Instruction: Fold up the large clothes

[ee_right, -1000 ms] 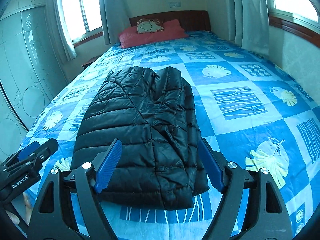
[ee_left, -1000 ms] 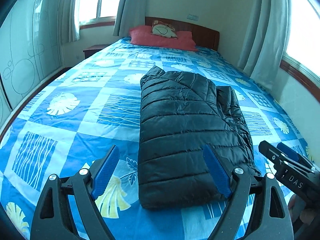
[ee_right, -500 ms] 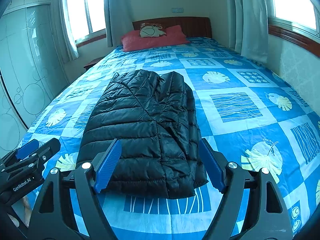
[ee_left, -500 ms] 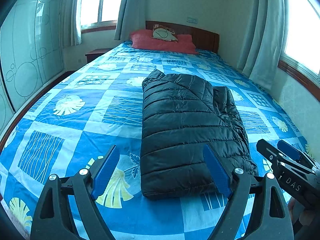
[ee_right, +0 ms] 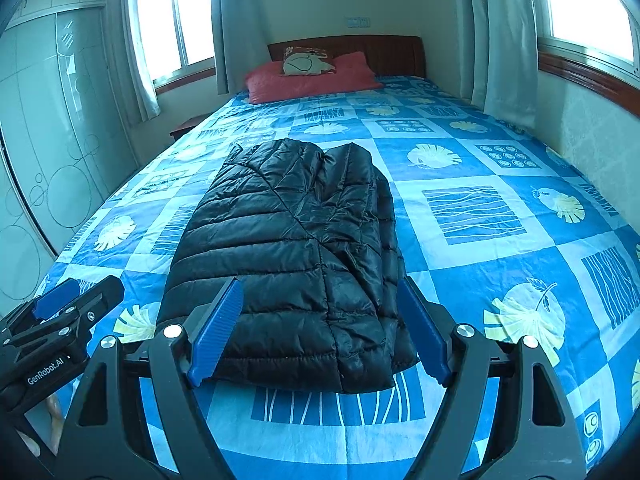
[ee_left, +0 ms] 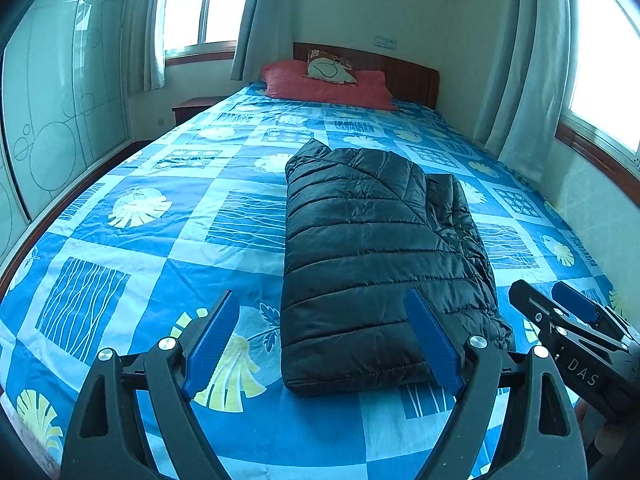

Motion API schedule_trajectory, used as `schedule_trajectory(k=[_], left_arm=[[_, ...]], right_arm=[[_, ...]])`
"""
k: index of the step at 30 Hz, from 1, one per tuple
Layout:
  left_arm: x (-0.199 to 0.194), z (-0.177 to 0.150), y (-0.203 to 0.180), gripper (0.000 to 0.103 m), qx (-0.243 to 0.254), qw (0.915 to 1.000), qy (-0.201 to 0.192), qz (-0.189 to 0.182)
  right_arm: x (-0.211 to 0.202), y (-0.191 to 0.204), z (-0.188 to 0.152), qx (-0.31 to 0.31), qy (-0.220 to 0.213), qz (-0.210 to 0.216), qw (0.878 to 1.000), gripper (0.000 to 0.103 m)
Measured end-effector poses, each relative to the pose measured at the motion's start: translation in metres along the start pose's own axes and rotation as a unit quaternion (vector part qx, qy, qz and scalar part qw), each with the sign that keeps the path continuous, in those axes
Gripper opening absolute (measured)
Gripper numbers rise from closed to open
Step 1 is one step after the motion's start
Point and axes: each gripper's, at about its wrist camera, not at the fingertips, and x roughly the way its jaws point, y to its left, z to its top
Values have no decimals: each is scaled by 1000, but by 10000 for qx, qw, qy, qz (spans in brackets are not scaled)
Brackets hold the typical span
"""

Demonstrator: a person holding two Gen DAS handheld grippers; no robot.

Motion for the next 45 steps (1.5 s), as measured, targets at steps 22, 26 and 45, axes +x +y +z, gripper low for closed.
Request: schedule_trajectory(k=[22,26,45], left_arm=[[-5,-2,1,84,-33,9999,-74,91],[-6,-2,0,84,-40,9999,-76,99],[-11,-4,-8,84,126,9995,-121,262]], right_arm=[[-1,4,0,-26,-21,-1,10000,79],[-1,6,0,-37,-34,10,10000,79],[-1,6,-2,-35,-36,14,10000,79]])
